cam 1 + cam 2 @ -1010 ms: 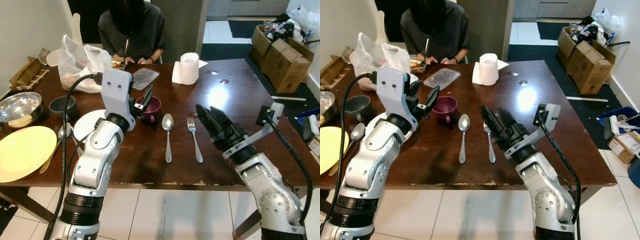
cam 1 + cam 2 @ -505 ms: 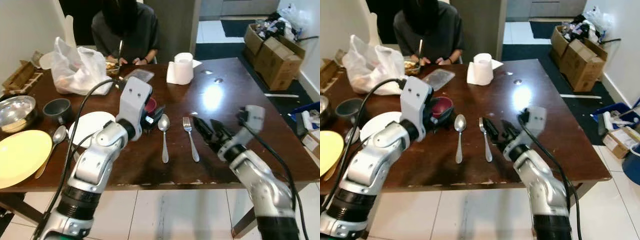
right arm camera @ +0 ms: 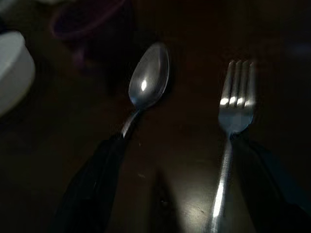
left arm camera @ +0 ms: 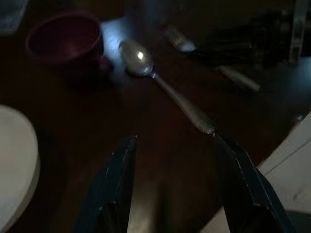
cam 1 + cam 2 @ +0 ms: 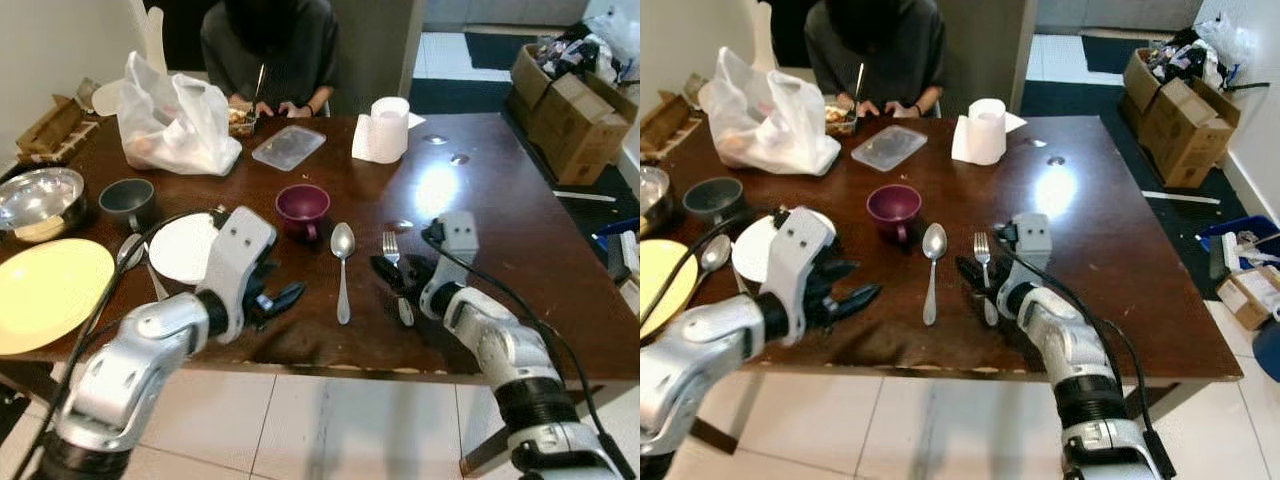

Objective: Setting the table

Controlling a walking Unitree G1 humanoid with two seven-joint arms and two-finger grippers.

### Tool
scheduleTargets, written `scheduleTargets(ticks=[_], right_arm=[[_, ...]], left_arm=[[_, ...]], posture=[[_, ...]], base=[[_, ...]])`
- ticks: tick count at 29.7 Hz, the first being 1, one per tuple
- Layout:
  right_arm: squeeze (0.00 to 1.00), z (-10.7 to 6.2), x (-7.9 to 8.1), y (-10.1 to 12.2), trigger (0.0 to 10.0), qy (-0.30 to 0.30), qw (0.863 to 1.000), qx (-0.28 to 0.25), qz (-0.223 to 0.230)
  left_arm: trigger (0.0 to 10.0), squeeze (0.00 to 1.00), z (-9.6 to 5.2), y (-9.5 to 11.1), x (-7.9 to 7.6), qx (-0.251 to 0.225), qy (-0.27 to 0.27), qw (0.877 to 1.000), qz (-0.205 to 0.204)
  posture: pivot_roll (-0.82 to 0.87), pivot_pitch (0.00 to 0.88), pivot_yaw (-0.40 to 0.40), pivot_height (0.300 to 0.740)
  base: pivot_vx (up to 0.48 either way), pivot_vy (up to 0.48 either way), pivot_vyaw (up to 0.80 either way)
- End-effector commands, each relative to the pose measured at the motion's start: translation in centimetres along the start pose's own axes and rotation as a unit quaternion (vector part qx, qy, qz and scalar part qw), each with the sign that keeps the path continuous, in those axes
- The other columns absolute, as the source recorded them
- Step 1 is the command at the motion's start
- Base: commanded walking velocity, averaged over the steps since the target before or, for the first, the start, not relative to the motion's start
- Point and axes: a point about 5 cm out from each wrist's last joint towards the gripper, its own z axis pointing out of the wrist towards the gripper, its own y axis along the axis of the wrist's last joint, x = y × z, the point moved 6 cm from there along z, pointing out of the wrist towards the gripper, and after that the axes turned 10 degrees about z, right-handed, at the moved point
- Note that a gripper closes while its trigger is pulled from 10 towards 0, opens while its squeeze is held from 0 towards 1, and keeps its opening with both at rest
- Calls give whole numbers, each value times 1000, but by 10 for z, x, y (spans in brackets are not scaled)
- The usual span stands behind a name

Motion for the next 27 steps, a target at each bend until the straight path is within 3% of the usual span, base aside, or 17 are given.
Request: scheduleTargets(ticks=[1, 3, 7, 15, 23, 27], right_arm=[[0, 2, -1, -9, 10000, -5, 1000, 19, -5], [0, 4, -12, -12, 10000, -31, 999, 31, -19], [0, 3, -22, -14, 10000, -52, 998, 37, -24], [0, -1, -34, -15, 10000, -80, 996, 31, -32], [0, -4, -26, 17, 10000, -53, 995, -23, -85], [0, -5, -32, 14, 10000, -65, 993, -14, -94]], left_arm=[[10000, 0, -2, 0, -8, 2, -21, 1000, 2], [10000, 0, -2, 12, -24, -12, -79, 997, 24], [10000, 0, 4, 25, -32, -31, -109, 993, 44], [10000, 0, 13, 36, -31, -41, -119, 990, 60], [10000, 0, 16, 37, -32, -46, -120, 990, 58], [10000, 0, 16, 36, -34, -45, -121, 990, 57]], posture=[[108, 115, 80, 740], [103, 120, 77, 740], [92, 120, 80, 740], [75, 116, 94, 740], [59, 114, 94, 740], [56, 116, 93, 740]], base=[[0, 0, 0], [0, 0, 0], [0, 0, 0], [0, 0, 0], [0, 0, 0], [0, 0, 0]])
